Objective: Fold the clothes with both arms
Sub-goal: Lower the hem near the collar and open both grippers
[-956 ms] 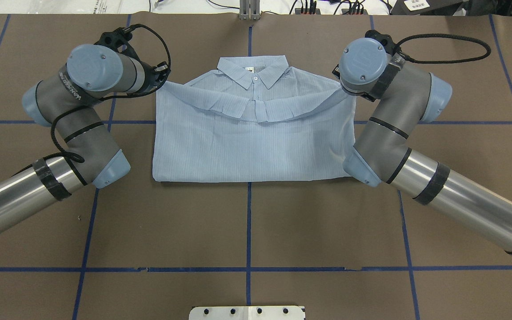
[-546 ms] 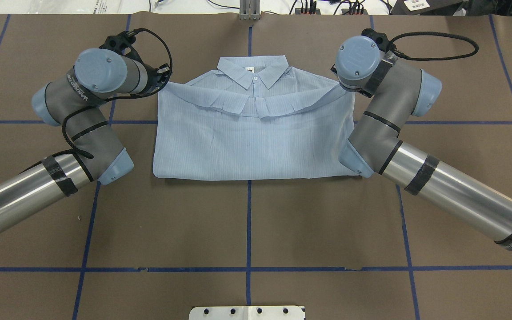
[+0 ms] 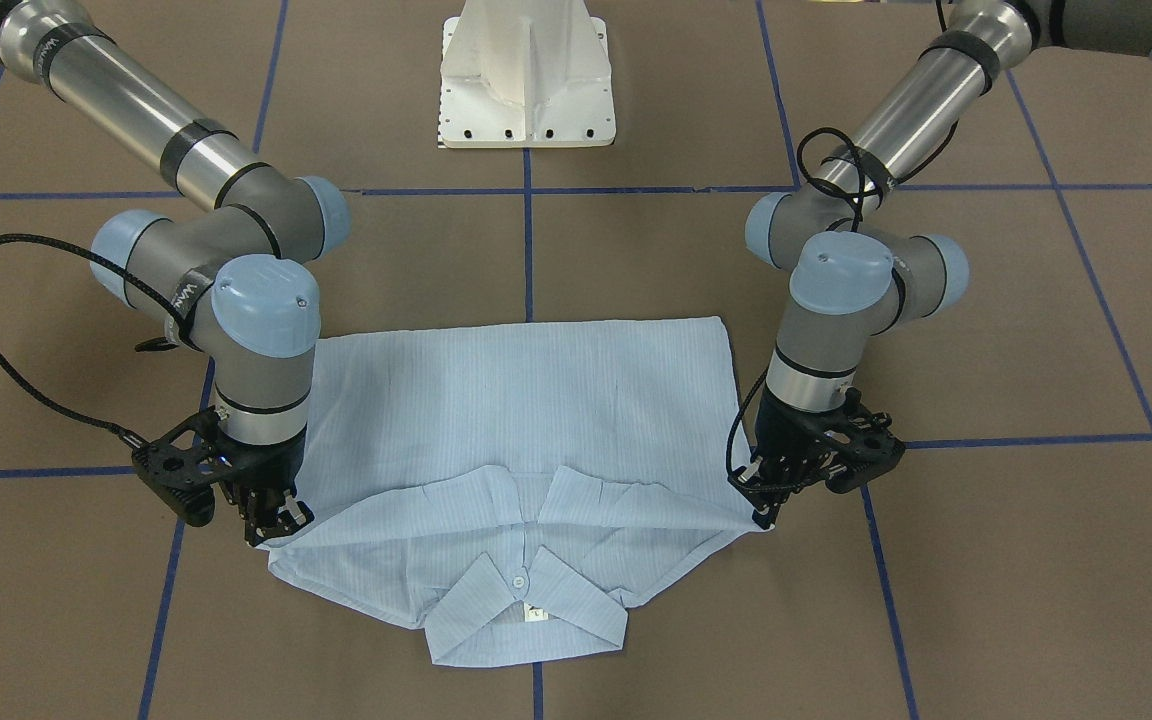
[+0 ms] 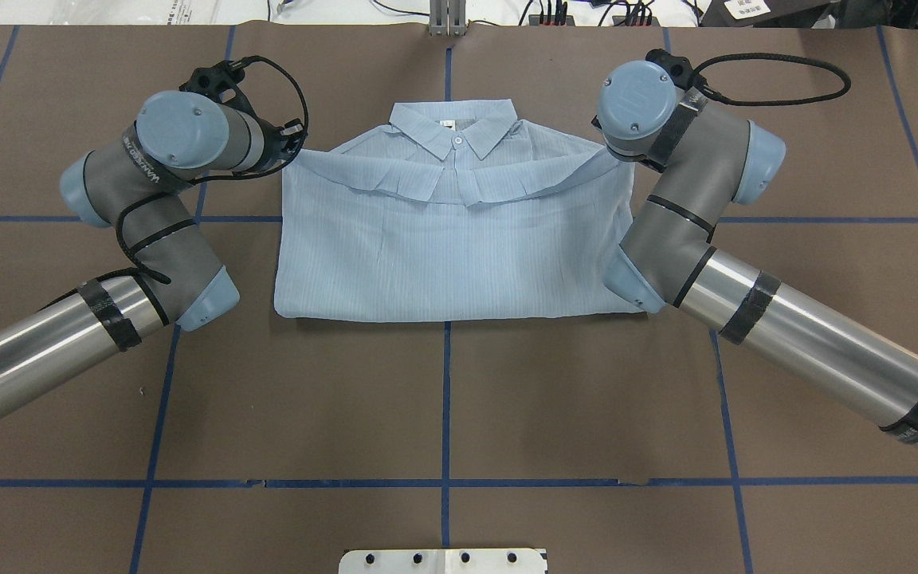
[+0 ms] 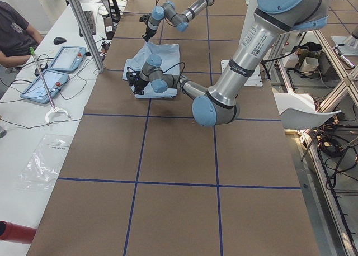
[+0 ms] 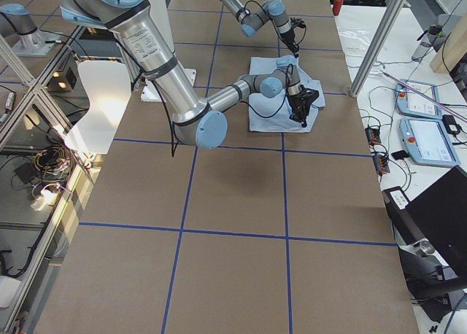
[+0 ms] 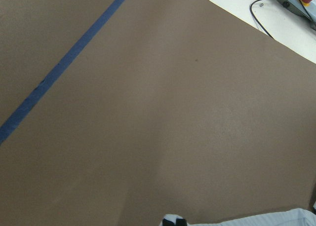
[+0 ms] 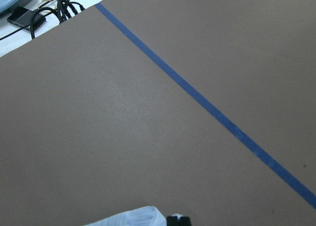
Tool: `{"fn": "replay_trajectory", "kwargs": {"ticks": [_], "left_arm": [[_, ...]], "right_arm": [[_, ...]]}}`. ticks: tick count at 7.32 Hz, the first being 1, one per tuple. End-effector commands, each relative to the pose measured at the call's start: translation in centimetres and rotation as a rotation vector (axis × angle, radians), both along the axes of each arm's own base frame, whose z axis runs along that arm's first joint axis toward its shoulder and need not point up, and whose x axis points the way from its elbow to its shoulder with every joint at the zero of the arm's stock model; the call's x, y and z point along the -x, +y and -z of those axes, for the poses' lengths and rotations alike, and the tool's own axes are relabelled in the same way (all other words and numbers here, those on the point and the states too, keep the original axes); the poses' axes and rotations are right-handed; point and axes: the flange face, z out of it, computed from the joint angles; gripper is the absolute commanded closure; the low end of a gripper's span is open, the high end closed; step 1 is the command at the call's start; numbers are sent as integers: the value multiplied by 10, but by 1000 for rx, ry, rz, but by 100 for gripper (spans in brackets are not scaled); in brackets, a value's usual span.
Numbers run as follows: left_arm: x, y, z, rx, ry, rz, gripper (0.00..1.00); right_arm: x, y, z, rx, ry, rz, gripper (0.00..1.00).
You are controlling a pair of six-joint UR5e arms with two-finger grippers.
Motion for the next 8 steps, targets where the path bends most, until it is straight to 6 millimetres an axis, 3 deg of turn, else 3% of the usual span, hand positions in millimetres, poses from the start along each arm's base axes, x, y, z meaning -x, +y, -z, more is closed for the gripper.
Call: {"fn": "replay_trajectory", "kwargs": {"ticks": [1, 2, 4, 5, 6, 8], "left_arm": [[-1, 0, -1, -6, 3, -3, 100], [-1, 0, -1, -6, 5, -2, 89], [1, 0, -1, -16, 18, -3, 70], [4, 0, 2, -28, 28, -1, 68], [7, -1, 5, -40, 40, 2, 68], [12, -3, 2, -40, 41, 7, 68]], "right_arm": [[2, 1, -2, 3, 2, 5, 100], [3, 1, -1, 0, 5, 12, 75], [3, 2, -2, -8, 11, 26, 35], [0, 3, 1, -14, 4, 25, 0], [-11, 10, 14, -40, -24, 22, 0], [-25, 104, 4, -60, -102, 105, 0]]}}
